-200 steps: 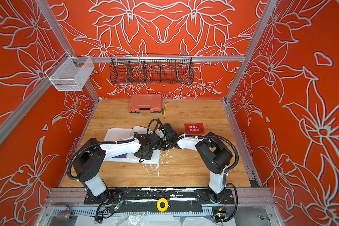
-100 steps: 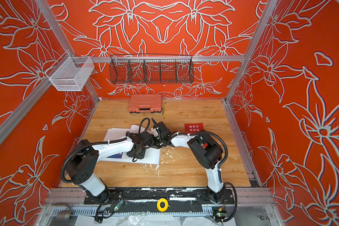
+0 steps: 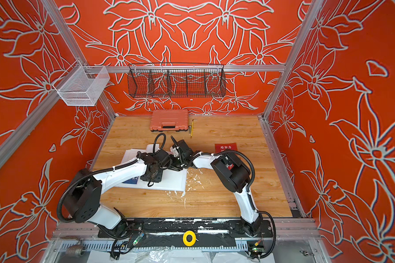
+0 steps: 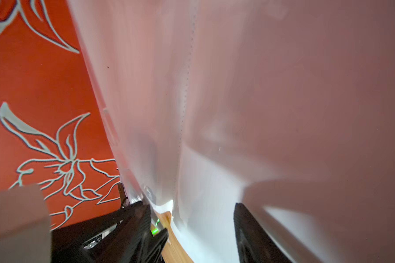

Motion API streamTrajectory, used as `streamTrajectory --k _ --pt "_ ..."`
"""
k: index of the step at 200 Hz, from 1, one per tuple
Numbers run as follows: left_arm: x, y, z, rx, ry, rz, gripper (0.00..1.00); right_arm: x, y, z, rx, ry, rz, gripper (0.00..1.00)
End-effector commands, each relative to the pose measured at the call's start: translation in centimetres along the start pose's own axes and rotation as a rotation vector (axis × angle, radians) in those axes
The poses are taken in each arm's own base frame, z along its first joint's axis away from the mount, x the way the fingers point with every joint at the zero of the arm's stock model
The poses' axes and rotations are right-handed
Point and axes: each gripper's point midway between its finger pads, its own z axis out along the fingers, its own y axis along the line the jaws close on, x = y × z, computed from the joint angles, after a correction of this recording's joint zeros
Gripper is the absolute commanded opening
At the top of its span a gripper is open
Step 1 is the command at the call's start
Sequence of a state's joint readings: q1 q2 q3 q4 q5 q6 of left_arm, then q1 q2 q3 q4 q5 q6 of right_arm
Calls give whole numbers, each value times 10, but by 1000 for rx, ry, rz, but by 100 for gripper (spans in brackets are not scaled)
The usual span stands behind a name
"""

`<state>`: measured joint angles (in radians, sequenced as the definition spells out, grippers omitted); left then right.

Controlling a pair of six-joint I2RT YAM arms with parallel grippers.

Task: Place the photos into the photo albums
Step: Turn the page of the photo album at the center of the board.

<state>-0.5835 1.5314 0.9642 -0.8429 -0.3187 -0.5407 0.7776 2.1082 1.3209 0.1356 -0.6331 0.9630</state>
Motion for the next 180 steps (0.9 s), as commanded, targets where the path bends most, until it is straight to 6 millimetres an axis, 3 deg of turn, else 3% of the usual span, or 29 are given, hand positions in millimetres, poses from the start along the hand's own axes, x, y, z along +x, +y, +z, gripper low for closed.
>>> streamTrajectory --k 1,51,80,129,147,180 --pt "4 18 -4 -40 14 -35 43 -2 17 16 -70 23 9 61" --pt "5 54 -13 -61 17 -185 49 -1 69 33 -175 53 -51 61" --pt "3 76 -22 -9 -42 -340 53 -2 83 41 -182 66 -60 61" --pt "-12 127 -75 38 -338 -573 53 -6 93 51 -206 79 -59 61" --pt "-18 132 -90 55 -397 -584 54 -6 95 49 -208 80 -67 61" --pt "-25 115 -88 121 -354 -550 55 -8 101 29 -179 59 -112 61"
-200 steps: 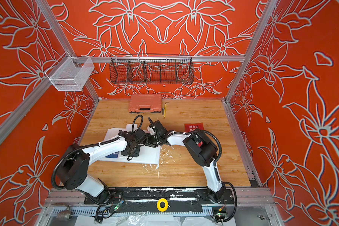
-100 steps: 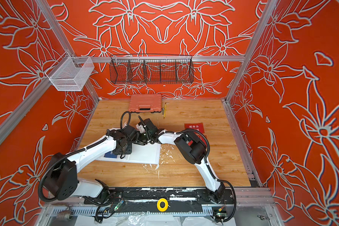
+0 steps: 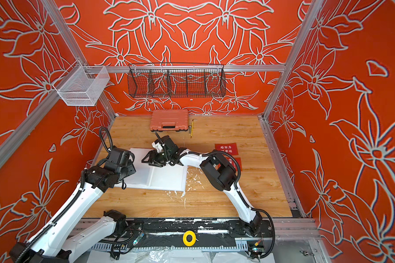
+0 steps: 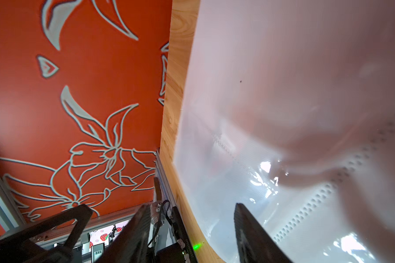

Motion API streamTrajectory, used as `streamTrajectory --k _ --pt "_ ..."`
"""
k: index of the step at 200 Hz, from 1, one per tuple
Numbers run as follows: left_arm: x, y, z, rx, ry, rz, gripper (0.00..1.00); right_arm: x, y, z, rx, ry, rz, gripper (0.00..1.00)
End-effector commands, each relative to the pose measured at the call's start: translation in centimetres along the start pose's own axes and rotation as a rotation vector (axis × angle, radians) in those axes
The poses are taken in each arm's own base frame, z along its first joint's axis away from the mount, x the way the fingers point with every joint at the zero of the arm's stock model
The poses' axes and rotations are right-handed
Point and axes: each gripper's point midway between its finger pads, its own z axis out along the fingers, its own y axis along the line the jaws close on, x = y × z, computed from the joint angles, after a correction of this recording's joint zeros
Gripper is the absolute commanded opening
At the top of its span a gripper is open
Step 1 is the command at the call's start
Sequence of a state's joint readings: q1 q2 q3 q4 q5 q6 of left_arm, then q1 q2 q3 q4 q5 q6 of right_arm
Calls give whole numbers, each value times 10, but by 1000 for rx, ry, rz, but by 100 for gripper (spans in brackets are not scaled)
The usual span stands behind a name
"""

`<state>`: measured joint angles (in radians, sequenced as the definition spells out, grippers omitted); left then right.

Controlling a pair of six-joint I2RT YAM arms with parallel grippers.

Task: Place the photos into the photo albums
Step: Turn the page of the photo album at the center of the board.

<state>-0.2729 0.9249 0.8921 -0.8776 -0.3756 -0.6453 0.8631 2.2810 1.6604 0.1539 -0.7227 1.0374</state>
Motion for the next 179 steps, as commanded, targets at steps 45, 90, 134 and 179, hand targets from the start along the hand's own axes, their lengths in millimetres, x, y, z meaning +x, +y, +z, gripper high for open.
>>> streamTrajectory --k 45,90,134,179 --pt "12 -58 15 169 86 57 56 -2 13 -61 68 -60 -62 61" --pt "25 -131 12 308 136 200 60 -8 -30 -148 194 -176 -13 61" --pt "60 -219 12 457 292 347 71 -6 -71 -247 338 -293 32 63" --pt "111 -298 24 570 469 458 79 11 -124 -338 521 -438 142 66"
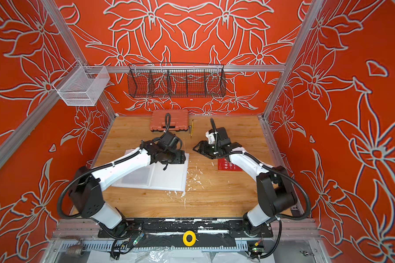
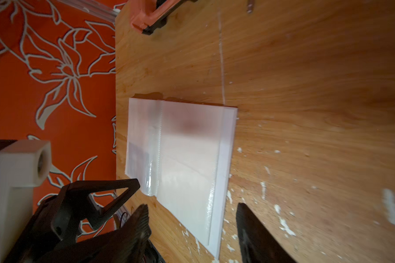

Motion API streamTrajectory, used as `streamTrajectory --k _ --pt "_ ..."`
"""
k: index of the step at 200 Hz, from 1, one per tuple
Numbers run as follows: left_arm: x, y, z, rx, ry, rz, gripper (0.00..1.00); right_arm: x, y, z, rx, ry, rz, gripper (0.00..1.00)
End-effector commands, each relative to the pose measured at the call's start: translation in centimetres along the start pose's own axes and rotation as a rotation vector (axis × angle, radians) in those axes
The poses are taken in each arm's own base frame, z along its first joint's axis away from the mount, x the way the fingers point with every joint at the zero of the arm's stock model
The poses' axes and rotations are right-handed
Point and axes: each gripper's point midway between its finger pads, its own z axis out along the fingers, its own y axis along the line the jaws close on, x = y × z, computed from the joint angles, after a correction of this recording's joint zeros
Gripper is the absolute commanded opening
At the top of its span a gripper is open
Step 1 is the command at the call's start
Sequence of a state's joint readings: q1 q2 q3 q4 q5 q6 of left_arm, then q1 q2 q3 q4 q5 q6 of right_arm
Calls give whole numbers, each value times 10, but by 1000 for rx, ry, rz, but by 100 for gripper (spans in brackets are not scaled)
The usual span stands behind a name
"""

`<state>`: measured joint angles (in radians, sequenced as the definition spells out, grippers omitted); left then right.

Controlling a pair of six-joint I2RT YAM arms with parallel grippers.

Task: Place the photos into the photo albums
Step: Turn the page of the photo album at the center of the board, then pick up the photo at the center of the board.

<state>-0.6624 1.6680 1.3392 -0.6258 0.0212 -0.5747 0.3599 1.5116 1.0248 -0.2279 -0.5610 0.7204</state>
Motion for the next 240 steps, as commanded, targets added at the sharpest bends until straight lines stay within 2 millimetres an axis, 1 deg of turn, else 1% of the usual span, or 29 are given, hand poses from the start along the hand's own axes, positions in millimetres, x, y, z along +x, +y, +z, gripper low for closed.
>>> streamTrajectory --k 1,19,44,59,77,105,124,136,158,195,240 --pt "10 -40 26 111 103 45 79 2 -50 -29 162 -36 27 66" --pt "9 -64 43 157 126 62 79 -7 -80 -55 228 -93 80 66" --pt "10 -98 62 180 167 112 74 -10 -118 -85 309 -143 172 66" --pt "11 -112 76 172 193 143 72 -11 -138 -101 358 -181 223 66" --pt "11 -120 92 152 212 149 69 -10 -158 -112 399 -206 272 66" --pt "10 -125 114 134 236 153 66 -7 -180 -115 425 -211 329 66" --pt "13 -133 125 147 262 158 65 -9 -193 -116 426 -221 366 66" --pt "14 -139 128 144 265 171 65 -10 -201 -117 439 -224 383 66" --pt "15 -144 134 124 266 179 65 -13 -214 -118 456 -229 403 66" --pt "20 -145 146 100 279 178 63 -11 -234 -113 470 -246 464 66" --pt "27 -140 158 38 292 197 62 -14 -249 -109 489 -257 499 66"
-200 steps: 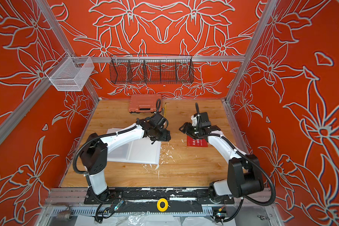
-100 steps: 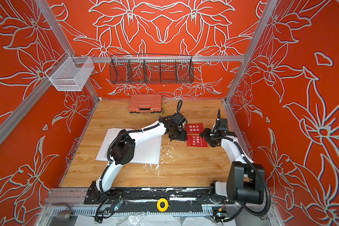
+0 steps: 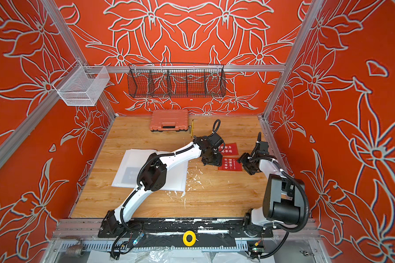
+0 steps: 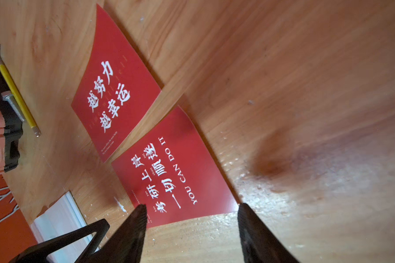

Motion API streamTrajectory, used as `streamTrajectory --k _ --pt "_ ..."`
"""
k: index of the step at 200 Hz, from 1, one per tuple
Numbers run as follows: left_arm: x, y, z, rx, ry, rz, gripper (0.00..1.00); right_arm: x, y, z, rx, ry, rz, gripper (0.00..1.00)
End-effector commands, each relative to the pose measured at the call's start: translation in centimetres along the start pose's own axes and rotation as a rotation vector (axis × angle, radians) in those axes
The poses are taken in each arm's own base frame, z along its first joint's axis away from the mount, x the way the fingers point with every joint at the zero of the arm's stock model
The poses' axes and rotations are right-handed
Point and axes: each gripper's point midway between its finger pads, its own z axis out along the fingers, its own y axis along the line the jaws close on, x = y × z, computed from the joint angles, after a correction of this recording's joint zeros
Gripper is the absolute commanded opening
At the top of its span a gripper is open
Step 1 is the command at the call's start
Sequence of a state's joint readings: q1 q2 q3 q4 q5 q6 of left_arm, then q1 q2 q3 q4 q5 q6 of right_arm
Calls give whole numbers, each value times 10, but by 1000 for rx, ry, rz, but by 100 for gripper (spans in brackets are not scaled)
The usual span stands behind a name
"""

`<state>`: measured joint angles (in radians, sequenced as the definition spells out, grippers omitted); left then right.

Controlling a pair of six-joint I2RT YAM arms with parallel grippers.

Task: Place the photos into the photo albums
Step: Pick up the photo at the center of the board.

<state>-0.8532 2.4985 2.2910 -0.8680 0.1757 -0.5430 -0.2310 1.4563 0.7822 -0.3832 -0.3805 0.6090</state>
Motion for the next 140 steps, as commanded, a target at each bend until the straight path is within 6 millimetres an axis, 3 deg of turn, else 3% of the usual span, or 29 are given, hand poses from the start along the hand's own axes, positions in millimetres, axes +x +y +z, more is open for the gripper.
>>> streamTrajectory --k 1,64,104,140 --pt "13 13 12 -74 49 -4 62 -8 -8 7 23 -26 24 66" --pt "15 16 18 -85 52 -13 63 -4 -7 24 0 29 23 65" --pt "13 17 17 -93 43 -17 62 14 5 35 -40 100 -12 64" --pt "11 22 14 -112 34 -25 62 30 15 31 -64 114 -46 64"
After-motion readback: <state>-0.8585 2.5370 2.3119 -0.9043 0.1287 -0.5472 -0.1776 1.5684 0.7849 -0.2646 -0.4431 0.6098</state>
